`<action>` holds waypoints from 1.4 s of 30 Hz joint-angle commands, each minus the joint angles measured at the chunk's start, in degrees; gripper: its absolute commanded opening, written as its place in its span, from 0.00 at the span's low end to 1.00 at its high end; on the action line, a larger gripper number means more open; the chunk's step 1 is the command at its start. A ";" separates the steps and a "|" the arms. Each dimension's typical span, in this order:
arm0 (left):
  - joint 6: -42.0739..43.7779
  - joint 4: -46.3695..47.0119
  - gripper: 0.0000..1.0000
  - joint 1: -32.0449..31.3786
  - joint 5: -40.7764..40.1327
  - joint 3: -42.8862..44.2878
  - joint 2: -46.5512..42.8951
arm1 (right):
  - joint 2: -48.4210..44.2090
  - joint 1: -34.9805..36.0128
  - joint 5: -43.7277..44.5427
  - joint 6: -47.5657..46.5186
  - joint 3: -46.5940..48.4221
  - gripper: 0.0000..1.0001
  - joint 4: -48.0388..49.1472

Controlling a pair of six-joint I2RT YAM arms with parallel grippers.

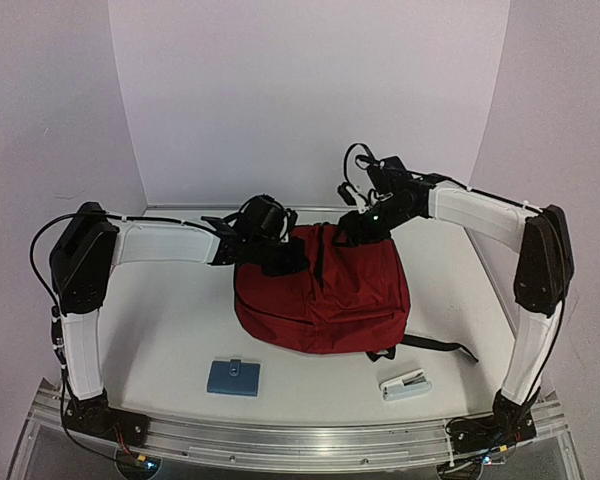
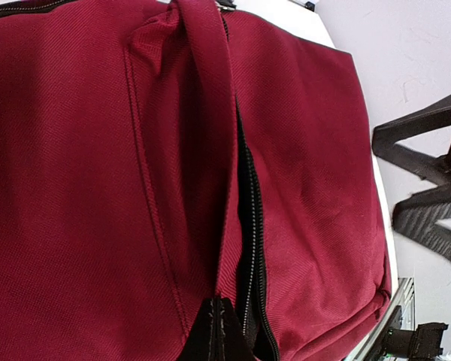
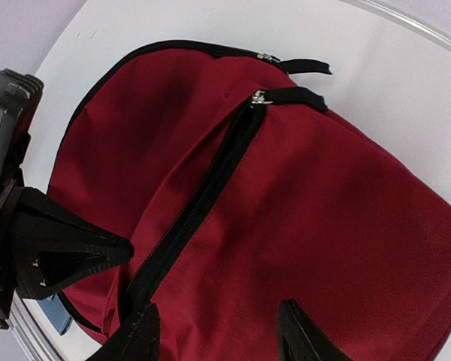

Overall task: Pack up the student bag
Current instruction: Adjust the student bag at the center of the board.

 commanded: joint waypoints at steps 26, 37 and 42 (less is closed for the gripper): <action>-0.92 4.31 0.00 2.15 0.75 -3.96 -6.88 | 6.48 6.29 9.34 -0.71 8.26 0.03 -2.13; -1.01 4.55 0.00 2.97 1.37 -3.80 -6.61 | 0.02 5.28 9.72 -3.07 7.65 0.00 -2.61; -1.02 4.54 0.00 3.00 1.53 -3.33 -6.53 | 0.85 5.48 6.39 -1.45 7.29 0.38 -3.84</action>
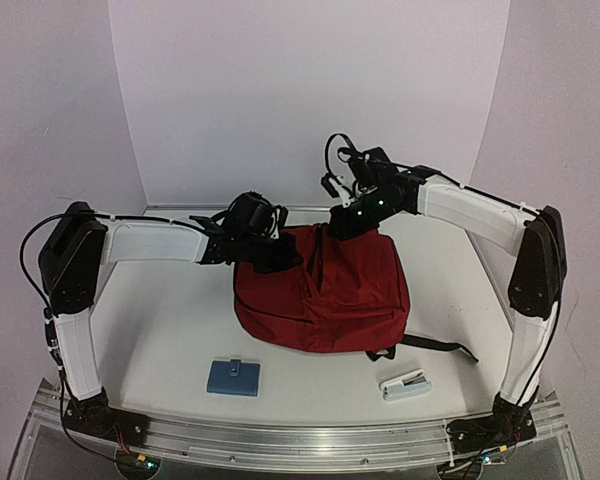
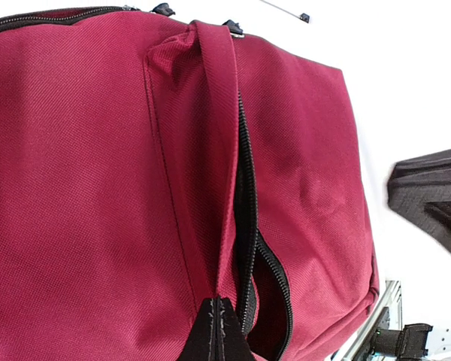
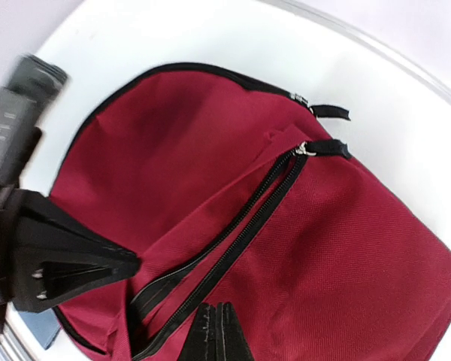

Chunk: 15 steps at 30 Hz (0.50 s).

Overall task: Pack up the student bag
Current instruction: Adjust the student bag at the center of the board.

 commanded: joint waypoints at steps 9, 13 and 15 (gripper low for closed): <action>-1.03 2.92 0.00 1.26 -0.24 -0.03 -3.28 | 2.77 4.27 4.66 -1.36 -0.03 0.57 -3.58; -1.24 3.30 0.00 1.25 0.02 -0.29 -3.29 | 5.52 5.10 8.24 -2.26 1.54 0.54 -4.62; -1.32 3.40 0.00 1.28 0.02 -0.32 -3.36 | 7.04 5.45 9.73 -2.76 2.27 0.53 -5.44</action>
